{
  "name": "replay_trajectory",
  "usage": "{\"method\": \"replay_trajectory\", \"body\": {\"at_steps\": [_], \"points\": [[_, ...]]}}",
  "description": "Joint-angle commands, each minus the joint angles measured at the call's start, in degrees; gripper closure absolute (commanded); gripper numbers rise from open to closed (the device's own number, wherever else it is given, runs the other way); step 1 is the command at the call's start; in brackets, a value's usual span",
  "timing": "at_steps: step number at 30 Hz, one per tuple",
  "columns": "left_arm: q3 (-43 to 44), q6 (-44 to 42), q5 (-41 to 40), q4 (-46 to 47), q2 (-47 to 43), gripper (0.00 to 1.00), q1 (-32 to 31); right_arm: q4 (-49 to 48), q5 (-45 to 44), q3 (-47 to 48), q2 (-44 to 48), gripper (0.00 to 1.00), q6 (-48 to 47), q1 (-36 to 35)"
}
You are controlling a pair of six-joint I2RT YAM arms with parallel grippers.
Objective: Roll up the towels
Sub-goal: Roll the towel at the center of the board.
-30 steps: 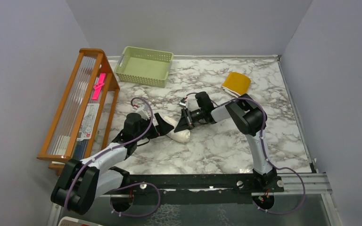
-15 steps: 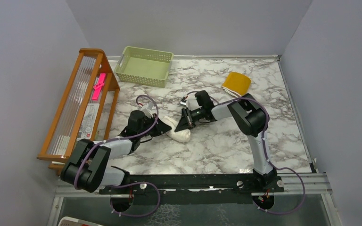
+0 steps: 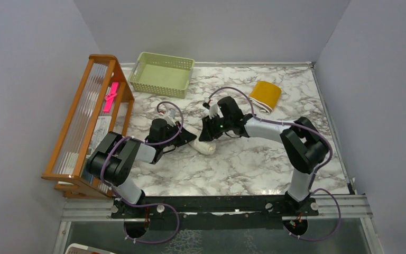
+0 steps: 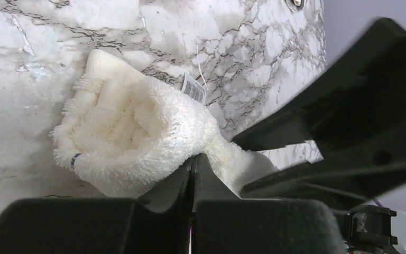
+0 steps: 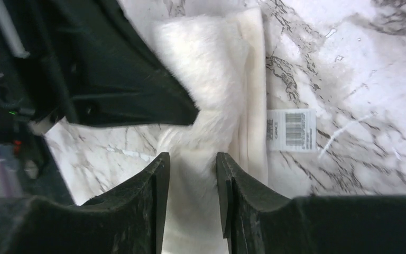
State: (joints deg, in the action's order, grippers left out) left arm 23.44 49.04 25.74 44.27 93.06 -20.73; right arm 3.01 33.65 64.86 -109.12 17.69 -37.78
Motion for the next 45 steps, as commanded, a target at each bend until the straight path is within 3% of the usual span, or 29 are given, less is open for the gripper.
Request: {"method": "replay_trajectory", "body": {"at_steps": [1,7,14,21,25,29,30,36,37,45], "points": [[-1.6,-2.1,-4.8,-8.0,4.1,1.0,0.1,-5.8,-19.4,-6.8,10.8,0.6,-13.4,-4.9],[-1.2,-2.3,-5.1,-8.6,7.1,1.0,0.1,-14.0,-27.0,-14.4,18.1,0.52,-23.0,-11.7],[-0.8,-2.4,-4.8,-8.8,8.6,1.0,0.1,-12.9,-38.0,-12.1,12.1,0.51,-30.1,-17.7],[-0.4,-2.9,-4.5,-9.6,8.8,1.0,0.1,-11.7,-41.7,-9.7,6.5,0.53,-32.4,-18.8],[-0.2,-3.0,-4.3,-10.2,8.3,1.0,0.2,-9.4,-44.5,-8.2,4.0,0.64,-30.0,-18.9],[-0.1,-3.2,-2.4,-11.7,5.0,1.0,1.9,-7.2,-43.5,-6.8,2.7,0.95,-24.7,-18.2],[0.0,-3.3,-1.6,-12.8,2.9,1.0,2.9,-6.5,-41.9,-6.5,2.8,0.99,-23.4,-17.6],[2.2,-6.6,-3.6,-25.8,-10.7,0.18,7.7,-7.7,-30.7,-7.7,4.6,0.99,-14.7,-13.2],[2.5,-6.7,-4.5,-27.2,-12.2,0.1,7.7,-7.9,-28.7,-7.7,4.6,0.99,-13.3,-12.4],[0.5,-2.4,-2.8,-27.5,-14.5,0.01,7.1,-10.3,-10.8,-6.3,1.9,0.99,-0.2,-5.6]]}}
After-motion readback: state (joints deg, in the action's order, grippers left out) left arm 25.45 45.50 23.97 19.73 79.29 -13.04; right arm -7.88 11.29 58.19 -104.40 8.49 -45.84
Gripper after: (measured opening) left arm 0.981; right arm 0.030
